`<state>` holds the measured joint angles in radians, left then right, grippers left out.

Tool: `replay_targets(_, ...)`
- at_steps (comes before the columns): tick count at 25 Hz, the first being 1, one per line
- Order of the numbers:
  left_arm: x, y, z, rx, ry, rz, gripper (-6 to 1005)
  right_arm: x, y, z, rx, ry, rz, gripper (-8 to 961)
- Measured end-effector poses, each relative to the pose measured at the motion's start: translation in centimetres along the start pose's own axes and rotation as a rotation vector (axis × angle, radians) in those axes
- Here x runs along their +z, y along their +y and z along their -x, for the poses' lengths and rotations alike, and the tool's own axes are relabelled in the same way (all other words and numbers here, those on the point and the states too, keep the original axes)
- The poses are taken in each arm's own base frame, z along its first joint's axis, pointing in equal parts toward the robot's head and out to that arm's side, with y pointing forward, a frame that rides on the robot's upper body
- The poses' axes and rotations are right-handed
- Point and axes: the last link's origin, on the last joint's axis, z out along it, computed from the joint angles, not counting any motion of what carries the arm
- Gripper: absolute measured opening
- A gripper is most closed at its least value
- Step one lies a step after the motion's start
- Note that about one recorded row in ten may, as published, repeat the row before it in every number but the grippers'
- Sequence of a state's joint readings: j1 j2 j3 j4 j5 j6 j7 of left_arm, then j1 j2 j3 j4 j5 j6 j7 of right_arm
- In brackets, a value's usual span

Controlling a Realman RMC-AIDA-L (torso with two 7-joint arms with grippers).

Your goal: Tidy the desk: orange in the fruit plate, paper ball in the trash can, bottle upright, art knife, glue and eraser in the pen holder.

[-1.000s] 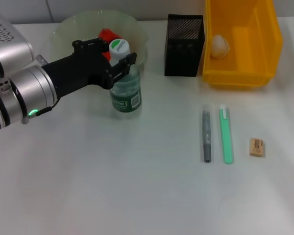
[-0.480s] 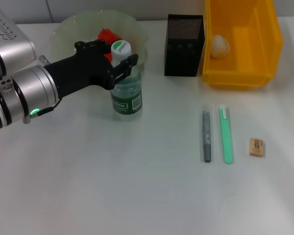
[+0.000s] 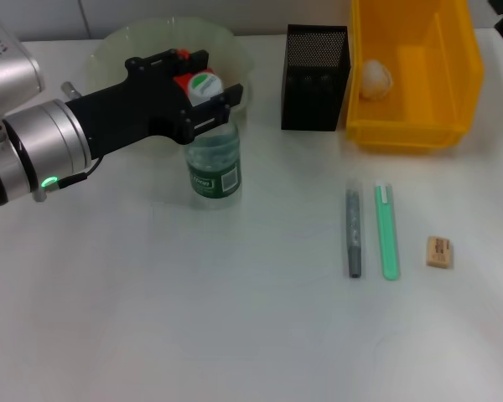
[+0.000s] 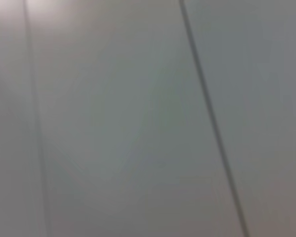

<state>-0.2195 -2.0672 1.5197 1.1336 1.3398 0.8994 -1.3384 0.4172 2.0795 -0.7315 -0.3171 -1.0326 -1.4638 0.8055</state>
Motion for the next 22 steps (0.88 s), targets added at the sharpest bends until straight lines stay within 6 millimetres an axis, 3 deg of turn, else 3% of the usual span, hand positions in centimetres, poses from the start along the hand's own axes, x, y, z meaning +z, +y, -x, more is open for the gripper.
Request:
replay_targets(6,0.0,0.0,-0.4,0.011,0.013,0.024,621,0.8,0.1,1.6,0.05,0.087,0.134,615)
replay_targets(10,-0.8,-0.3,-1.3,0.013,0.067,0.041,676,2.2,0.4,3.4,0.142,0.253,0.257,610)
replay_targets(11,-0.8,-0.3,-1.3,0.013,0.067,0.041,675,3.0,0.6,4.8,0.178,0.365,0.288,609)
replay_targets(13,-1.8,-0.8,-2.2,0.01,0.159,0.04,675,3.3,0.7,5.4,0.189,0.432,0.294,607)
replay_targets(15,-2.1,-1.2,-2.3,0.007,0.186,0.023,674,4.7,1.8,6.9,0.213,0.668,0.275,606)
replay_targets(17,-2.3,-1.5,-2.2,0.009,0.199,0.009,673,5.1,2.2,7.2,0.215,0.751,0.257,606)
replay_targets(19,-2.1,-1.6,-2.3,0.02,0.213,0.006,673,6.6,3.6,8.0,0.194,1.007,0.147,607)
replay_targets(22,-2.0,-1.6,-2.6,0.029,0.225,0.014,672,7.4,4.2,8.1,0.194,1.14,0.062,607)
